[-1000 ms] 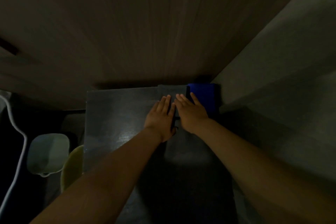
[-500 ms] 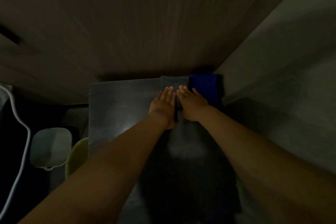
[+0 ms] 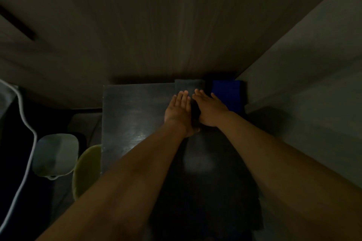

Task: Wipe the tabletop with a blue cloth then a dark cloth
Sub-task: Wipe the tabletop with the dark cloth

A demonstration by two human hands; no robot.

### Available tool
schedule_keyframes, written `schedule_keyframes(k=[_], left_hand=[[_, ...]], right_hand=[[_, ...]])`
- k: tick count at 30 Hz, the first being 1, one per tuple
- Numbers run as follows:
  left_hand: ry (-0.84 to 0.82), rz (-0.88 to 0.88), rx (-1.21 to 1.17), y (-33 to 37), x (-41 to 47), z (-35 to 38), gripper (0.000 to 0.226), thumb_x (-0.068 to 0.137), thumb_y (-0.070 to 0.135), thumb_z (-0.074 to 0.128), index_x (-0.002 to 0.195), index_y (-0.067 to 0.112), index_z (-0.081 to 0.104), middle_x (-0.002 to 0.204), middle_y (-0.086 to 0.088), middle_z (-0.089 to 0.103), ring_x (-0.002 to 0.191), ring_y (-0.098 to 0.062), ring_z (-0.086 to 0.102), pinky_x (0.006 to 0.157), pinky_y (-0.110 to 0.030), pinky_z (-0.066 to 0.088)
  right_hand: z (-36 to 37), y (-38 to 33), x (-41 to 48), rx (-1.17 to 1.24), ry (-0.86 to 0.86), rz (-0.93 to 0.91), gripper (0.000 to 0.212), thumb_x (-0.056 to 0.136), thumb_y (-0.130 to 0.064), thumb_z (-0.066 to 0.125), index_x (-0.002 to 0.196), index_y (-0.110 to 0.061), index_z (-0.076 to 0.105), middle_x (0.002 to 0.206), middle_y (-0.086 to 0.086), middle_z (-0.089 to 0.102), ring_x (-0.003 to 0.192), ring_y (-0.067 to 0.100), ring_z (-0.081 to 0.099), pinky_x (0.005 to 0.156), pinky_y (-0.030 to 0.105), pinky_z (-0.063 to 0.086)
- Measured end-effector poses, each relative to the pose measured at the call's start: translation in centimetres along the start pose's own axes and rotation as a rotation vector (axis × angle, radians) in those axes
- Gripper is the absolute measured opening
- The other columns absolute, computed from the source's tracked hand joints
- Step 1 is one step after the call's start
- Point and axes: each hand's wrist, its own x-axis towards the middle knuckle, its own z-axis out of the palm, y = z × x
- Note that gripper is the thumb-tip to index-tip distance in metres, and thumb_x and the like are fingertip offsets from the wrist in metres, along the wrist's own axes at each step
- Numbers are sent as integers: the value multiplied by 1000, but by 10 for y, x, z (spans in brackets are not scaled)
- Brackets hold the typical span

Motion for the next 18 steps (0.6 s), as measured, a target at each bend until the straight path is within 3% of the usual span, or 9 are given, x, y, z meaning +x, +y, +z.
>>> schedule_keyframes(k=[11, 18], left_hand=[[-38, -40, -35, -27, -11, 7, 111, 83, 71, 45, 150, 6, -15, 157, -14, -23, 145, -27, -20, 119, -41, -8], [-60, -70, -78, -49, -21, 10, 94, 93, 56, 41, 150, 5, -13, 158, -13, -21, 146, -26, -18, 120, -39, -5]], right_hand=[[3, -35, 8, -5, 20, -3, 88, 90, -22, 60, 155, -14, 2, 163, 5, -8, 151, 19, -5, 123, 41, 2], [1, -61, 17, -16, 4, -21, 88, 90, -26, 62, 155, -15, 4, 163, 6, -6, 151, 20, -3, 123, 40, 3]])
